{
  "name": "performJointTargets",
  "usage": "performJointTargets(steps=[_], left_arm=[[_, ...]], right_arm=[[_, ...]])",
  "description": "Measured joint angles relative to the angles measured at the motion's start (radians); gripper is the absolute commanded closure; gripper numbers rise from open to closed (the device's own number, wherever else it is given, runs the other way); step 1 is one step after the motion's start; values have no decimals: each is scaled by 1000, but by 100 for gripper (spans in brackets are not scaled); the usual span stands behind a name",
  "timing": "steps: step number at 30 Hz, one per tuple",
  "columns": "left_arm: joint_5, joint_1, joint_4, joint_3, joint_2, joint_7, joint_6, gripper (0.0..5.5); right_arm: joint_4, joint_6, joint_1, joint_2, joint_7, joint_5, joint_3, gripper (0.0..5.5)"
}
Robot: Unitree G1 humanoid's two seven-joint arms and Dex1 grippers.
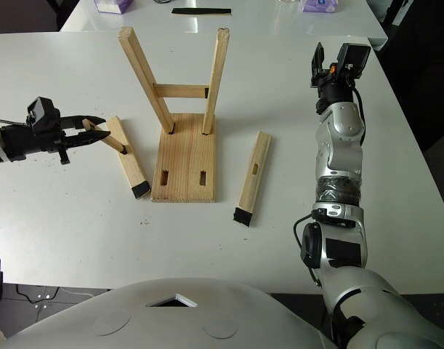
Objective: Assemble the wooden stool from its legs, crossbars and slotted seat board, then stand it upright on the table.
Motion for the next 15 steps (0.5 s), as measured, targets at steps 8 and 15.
performJointTargets(steps=[8,15], left_arm=[[17,-65,90,-50,8,-57,-14,419],[81,-243,280,-162,0,-149,-73,419]], right_arm=[[-4,0,10,8,0,0,3,278],[-1,-6,14,22,-9,-1,5,278]])
